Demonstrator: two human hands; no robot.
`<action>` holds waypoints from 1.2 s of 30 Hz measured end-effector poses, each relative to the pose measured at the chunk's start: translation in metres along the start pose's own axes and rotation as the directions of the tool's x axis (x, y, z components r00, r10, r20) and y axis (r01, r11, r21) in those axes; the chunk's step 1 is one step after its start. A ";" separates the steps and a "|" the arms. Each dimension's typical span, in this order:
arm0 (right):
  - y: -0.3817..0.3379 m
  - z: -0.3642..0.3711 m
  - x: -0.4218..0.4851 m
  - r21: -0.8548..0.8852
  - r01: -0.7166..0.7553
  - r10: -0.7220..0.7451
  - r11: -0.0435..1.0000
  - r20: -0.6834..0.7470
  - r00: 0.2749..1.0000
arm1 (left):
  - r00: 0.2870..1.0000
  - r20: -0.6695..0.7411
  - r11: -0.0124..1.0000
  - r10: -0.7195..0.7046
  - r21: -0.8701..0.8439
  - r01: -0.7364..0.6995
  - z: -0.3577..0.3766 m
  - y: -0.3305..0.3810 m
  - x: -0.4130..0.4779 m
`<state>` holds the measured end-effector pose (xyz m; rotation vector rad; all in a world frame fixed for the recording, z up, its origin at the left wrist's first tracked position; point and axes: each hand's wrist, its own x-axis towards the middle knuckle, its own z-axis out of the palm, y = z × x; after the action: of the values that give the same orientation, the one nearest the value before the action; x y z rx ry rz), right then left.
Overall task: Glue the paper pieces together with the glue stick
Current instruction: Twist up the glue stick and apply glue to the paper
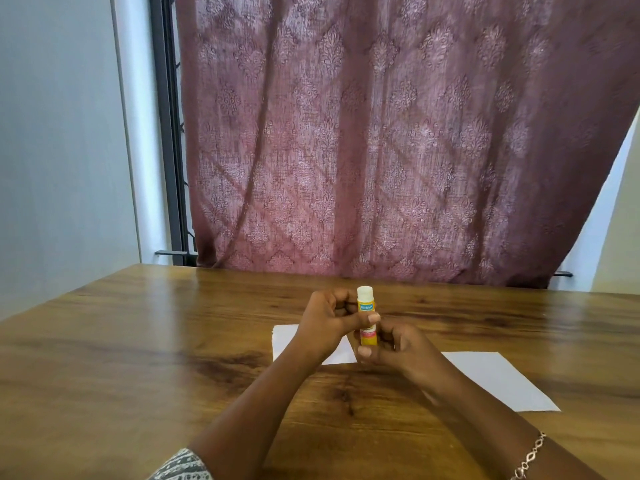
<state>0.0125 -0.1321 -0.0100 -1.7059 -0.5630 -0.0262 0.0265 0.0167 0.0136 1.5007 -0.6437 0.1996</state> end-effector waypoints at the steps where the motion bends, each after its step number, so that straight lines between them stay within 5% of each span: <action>1: 0.002 0.002 0.002 -0.013 -0.019 0.018 1.000 -0.033 0.999 | 1.000 -0.002 1.000 0.000 -0.001 0.000 0.000 -0.001 0.000; 5: 0.004 0.003 0.005 -0.055 -0.014 0.008 0.998 -0.116 0.993 | 1.000 0.005 1.000 0.005 0.006 -0.005 0.001 -0.002 0.001; 11: -0.001 -0.003 0.001 0.063 0.020 -0.018 0.998 -0.040 0.999 | 1.000 0.021 1.000 0.009 0.006 -0.009 -0.001 -0.001 0.001; 18: 0.004 0.002 0.005 -0.129 0.002 -0.025 0.992 -0.184 0.983 | 1.000 -0.004 1.000 0.000 0.018 0.000 0.003 -0.003 0.001; 28: -0.001 -0.003 0.001 0.019 0.045 -0.045 0.999 -0.026 0.999 | 1.000 0.013 1.000 0.011 -0.001 -0.011 0.001 -0.005 0.001; 36: 0.008 0.003 0.005 -0.116 -0.043 0.029 0.992 -0.117 0.993 | 1.000 -0.019 0.999 0.002 0.033 -0.002 0.001 -0.003 0.001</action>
<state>0.0186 -0.1286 -0.0162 -1.8165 -0.4517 -0.1341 0.0287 0.0151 0.0113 1.5278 -0.6299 0.2264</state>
